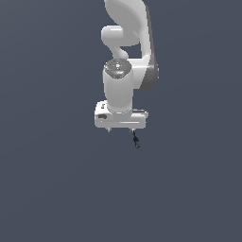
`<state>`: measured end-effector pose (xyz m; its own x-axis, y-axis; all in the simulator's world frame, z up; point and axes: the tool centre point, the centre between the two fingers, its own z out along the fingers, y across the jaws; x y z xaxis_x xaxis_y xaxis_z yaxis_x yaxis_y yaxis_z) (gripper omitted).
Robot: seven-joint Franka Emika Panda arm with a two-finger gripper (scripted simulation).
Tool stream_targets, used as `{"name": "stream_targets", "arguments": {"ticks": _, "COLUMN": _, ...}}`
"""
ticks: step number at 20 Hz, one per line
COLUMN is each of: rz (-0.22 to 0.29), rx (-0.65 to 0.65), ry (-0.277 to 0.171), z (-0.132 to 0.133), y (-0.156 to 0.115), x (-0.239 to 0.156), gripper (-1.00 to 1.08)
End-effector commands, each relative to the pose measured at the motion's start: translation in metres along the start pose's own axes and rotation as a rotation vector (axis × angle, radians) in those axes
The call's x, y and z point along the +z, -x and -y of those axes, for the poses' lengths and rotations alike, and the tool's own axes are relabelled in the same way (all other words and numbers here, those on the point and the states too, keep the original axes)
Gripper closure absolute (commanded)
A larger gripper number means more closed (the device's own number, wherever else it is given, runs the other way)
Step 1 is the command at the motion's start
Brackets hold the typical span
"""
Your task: Pick up the object and move it to a goal position.
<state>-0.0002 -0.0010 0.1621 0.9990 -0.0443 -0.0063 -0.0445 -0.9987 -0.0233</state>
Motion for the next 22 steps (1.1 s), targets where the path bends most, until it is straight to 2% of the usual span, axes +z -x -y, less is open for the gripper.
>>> {"name": "stream_targets", "arguments": {"ticks": 1, "rz": 0.006, "rx": 0.015, "ry": -0.005, "z": -0.004, "y": 0.001, "x": 0.001, "gripper": -0.92}}
{"name": "stream_targets", "arguments": {"ticks": 12, "rz": 0.003, "rx": -0.023, "ry": 0.003, "z": 0.008, "y": 0.012, "x": 0.02, "gripper": -0.92}}
{"name": "stream_targets", "arguments": {"ticks": 22, "rz": -0.001, "rx": -0.14, "ry": 0.02, "z": 0.044, "y": 0.054, "x": 0.074, "gripper": -0.92}}
